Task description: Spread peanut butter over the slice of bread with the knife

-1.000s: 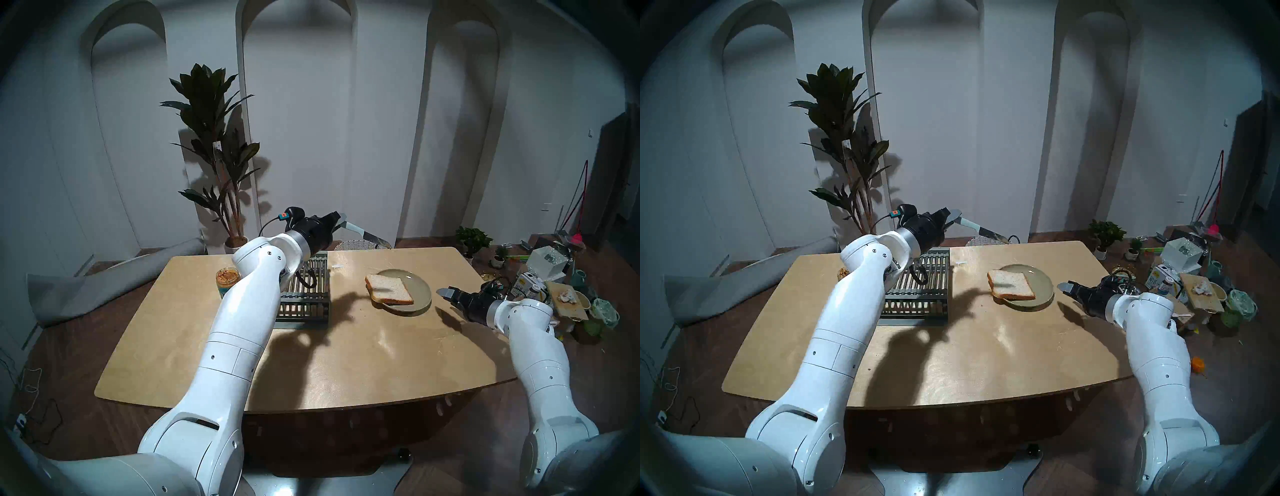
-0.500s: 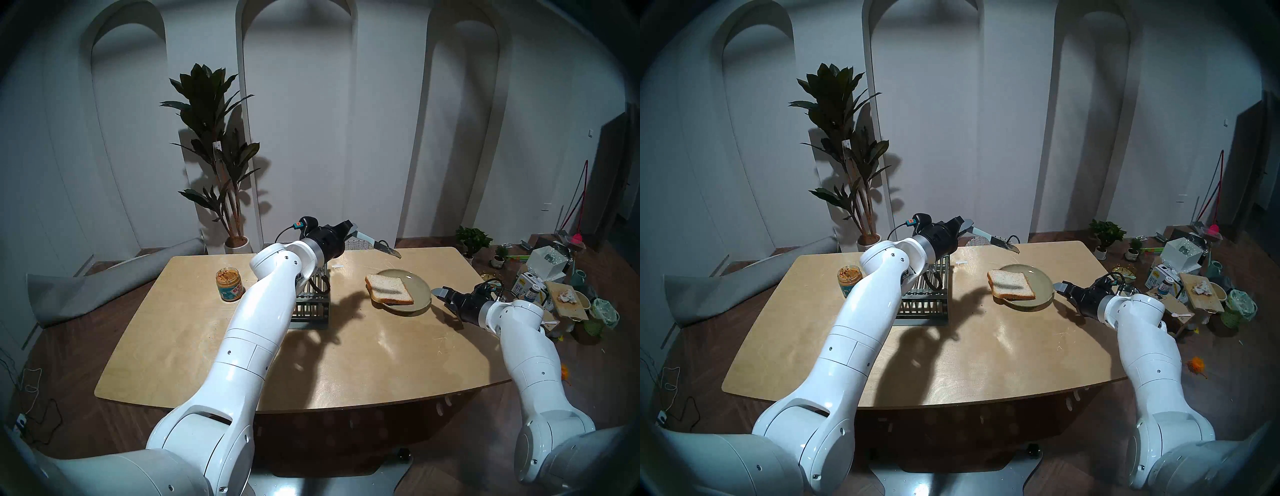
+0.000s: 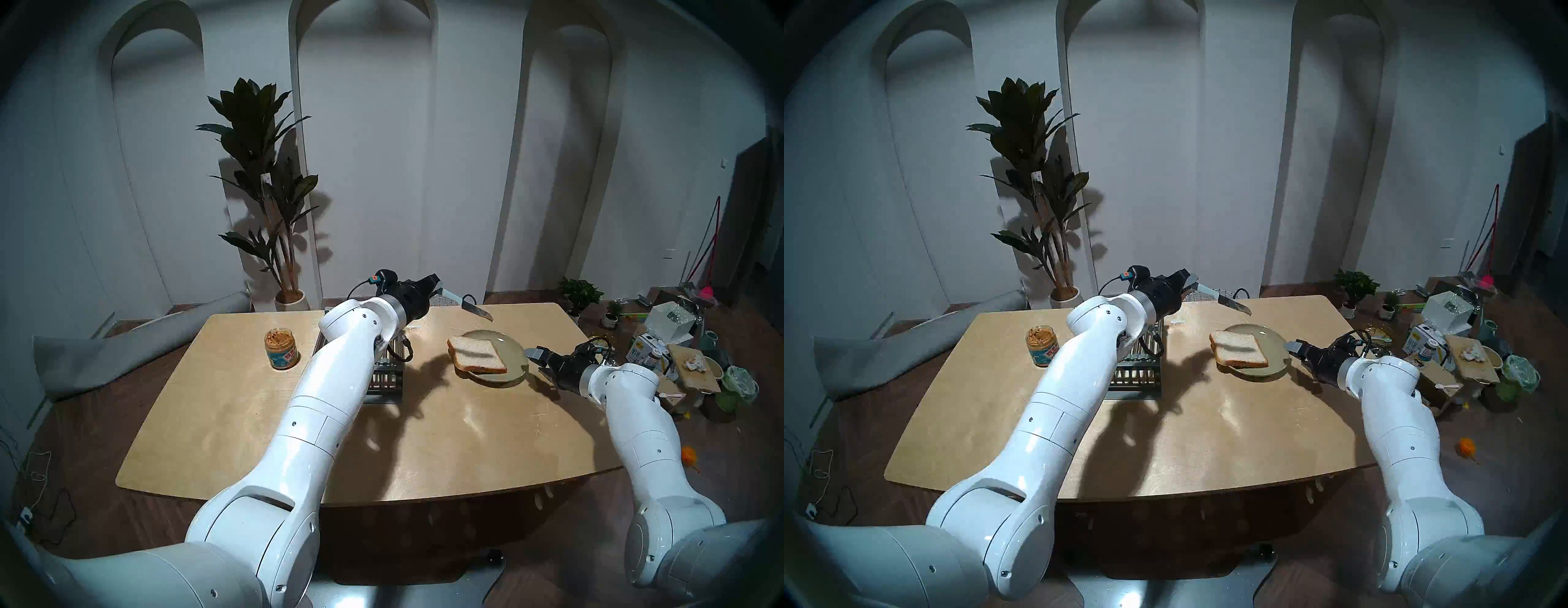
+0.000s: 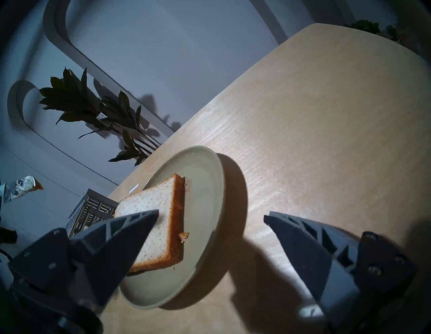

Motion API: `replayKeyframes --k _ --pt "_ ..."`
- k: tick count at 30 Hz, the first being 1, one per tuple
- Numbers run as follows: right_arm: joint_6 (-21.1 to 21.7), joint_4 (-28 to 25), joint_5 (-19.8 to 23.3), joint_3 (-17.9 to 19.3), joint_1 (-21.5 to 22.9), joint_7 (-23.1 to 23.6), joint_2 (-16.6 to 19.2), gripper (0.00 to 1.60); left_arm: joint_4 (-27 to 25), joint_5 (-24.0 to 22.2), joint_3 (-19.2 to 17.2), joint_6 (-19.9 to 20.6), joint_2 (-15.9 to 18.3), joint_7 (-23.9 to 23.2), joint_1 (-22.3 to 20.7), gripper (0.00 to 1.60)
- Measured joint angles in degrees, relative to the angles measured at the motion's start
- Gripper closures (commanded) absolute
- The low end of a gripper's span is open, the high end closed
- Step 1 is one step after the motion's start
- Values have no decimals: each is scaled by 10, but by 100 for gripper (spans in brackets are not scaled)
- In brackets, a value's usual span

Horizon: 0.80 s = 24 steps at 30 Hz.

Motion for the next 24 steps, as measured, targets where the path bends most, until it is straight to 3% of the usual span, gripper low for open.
replayKeyframes --k 2,4,10,12,20,24 --pt "-1 3 0 0 2 0 -1 8 5 1 0 -2 -1 0 -2 160" --pt "-4 7 0 -1 5 -1 -2 23 13 2 -1 -4 -2 0 -4 160" --pt "-11 24 0 -2 13 -2 -3 21 29 0 -2 -7 -4 -3 -8 160" --pt "-13 27 0 -3 15 -2 -4 37 31 0 -2 -7 -5 -3 -9 160" --pt "-16 34 0 -8 19 -3 -7 40 37 -1 0 -8 -7 -6 -12 160" --pt "-17 34 0 -9 19 -5 -9 57 43 -1 3 -9 -7 -7 -14 160"
